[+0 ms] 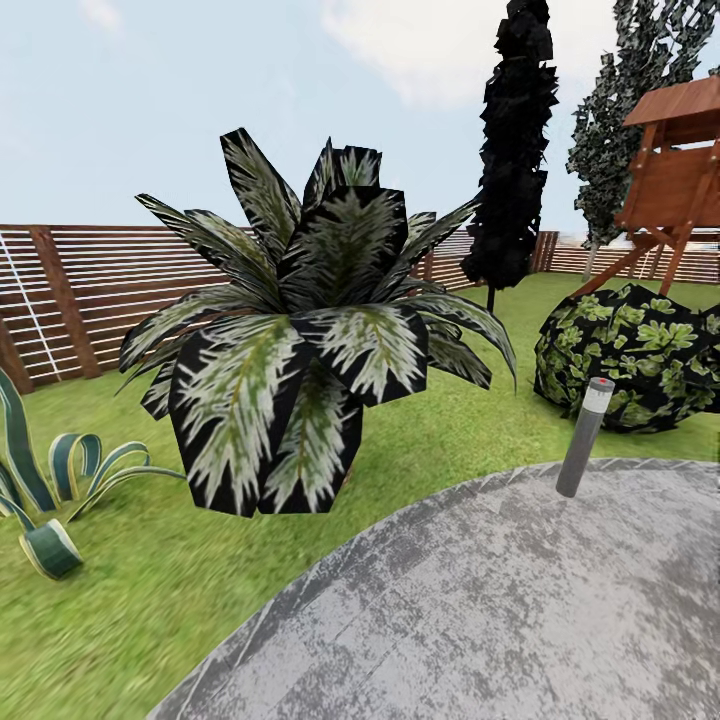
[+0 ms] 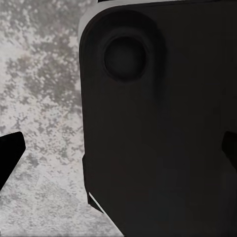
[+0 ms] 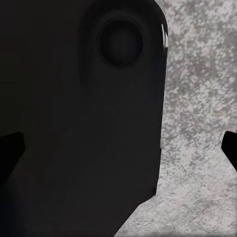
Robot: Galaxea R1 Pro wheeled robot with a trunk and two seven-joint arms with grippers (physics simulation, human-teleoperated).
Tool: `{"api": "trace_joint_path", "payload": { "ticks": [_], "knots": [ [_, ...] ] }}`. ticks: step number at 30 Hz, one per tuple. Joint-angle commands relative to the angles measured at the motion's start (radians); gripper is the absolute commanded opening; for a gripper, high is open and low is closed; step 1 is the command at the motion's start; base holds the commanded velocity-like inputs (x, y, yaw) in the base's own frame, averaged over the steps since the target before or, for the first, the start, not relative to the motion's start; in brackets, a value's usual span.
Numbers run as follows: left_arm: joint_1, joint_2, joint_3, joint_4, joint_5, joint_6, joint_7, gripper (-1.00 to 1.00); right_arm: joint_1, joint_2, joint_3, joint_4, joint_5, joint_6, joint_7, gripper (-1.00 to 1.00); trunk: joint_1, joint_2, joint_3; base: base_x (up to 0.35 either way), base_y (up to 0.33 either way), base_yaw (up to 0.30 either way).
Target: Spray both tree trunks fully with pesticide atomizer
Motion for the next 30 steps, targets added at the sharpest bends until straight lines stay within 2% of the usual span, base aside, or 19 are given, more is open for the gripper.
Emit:
{"api": "trace_joint_path", "payload": {
  "ticks": [1,14,24,26,27,28,29,30],
  "knots": [
    [0.000,0.000,-0.001,0.000,0.000,-0.003,0.001,1.00,0.000,0.000,-0.001,0.000,-0.001,0.001,0.000,1.00,0.000,0.000,-0.001,0.000,0.000,-0.137],
    [0.000,-0.002,-0.002,-0.004,0.001,-0.030,0.003,1.00,0.000,0.004,-0.005,-0.002,-0.005,0.001,0.000,1.00,0.000,0.000,-0.001,0.000,0.000,-0.254],
    [0.000,0.000,0.002,-0.006,0.008,-0.123,-0.001,1.00,0.000,0.027,-0.015,-0.080,-0.006,0.001,-0.003,1.00,0.000,0.000,-0.001,0.000,0.000,-0.285],
    [0.000,0.001,0.002,-0.006,0.017,-0.140,-0.001,1.00,0.000,0.028,-0.031,-0.084,-0.005,0.000,-0.002,1.00,0.000,0.000,-0.001,0.000,0.000,-0.283],
    [0.000,0.001,0.002,-0.008,0.037,-0.161,-0.001,1.00,0.000,0.027,-0.057,-0.088,-0.005,-0.004,-0.001,1.00,0.000,0.000,-0.001,0.000,0.000,-0.261],
    [0.000,0.001,0.002,-0.008,0.037,-0.161,-0.001,1.00,0.000,0.027,-0.057,-0.088,-0.005,-0.004,-0.001,1.00,0.000,0.000,-0.001,0.000,0.000,-0.261],
    [0.000,0.001,0.002,-0.009,0.050,-0.171,-0.001,1.00,0.000,0.026,-0.074,-0.089,-0.005,-0.009,0.000,1.00,0.000,0.000,-0.001,0.000,0.000,-0.251],
    [0.000,0.001,0.001,-0.010,0.078,-0.189,-0.001,1.00,0.000,0.024,-0.107,-0.091,-0.005,-0.021,0.001,1.00,0.000,0.000,-0.001,0.000,0.000,-0.237]
  ]
}}
